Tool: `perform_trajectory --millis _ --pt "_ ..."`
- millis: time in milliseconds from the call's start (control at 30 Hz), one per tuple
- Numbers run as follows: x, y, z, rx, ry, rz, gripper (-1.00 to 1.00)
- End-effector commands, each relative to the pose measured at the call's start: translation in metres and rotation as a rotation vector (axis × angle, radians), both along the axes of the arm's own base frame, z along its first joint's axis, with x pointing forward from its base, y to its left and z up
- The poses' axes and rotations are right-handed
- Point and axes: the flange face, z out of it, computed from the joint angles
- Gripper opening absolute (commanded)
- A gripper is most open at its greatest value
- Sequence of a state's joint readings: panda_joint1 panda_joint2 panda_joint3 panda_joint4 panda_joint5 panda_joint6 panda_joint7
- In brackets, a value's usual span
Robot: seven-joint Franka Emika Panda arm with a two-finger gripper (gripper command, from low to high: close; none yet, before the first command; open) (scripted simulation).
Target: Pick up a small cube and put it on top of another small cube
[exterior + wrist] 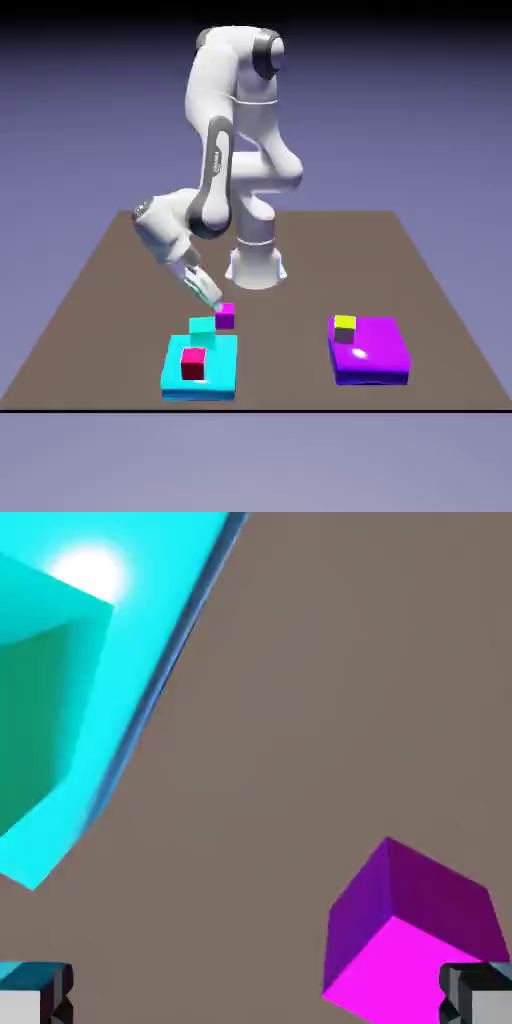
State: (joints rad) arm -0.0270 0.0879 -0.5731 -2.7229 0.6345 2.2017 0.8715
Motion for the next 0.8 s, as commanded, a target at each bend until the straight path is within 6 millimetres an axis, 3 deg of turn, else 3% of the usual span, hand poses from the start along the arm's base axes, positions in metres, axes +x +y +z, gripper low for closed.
perform_trajectory --millis 0,100,133,333,367,400,600,767 --pt "-0.01 -0.004 -0.008 0.043 0.041 -0.06 0.0" --pt "-0.038 -0.015 -0.027 0.155 0.141 -0.232 0.0" --pt "-0.038 -0.015 -0.027 0.155 0.141 -0.232 0.0" --pt "-0.04 0.022 -0.081 0.155 0.141 -0.232 0.0" --pt "-0.04 0.022 -0.081 0.155 0.141 -0.232 -1.0" --pt "-0.04 0.022 -0.081 0.155 0.141 -0.232 -1.0" --pt "-0.034 -0.016 -0.025 0.155 0.141 -0.23 -1.0" --pt "0.034 -0.035 0.008 0.161 0.135 -0.191 -1.0"
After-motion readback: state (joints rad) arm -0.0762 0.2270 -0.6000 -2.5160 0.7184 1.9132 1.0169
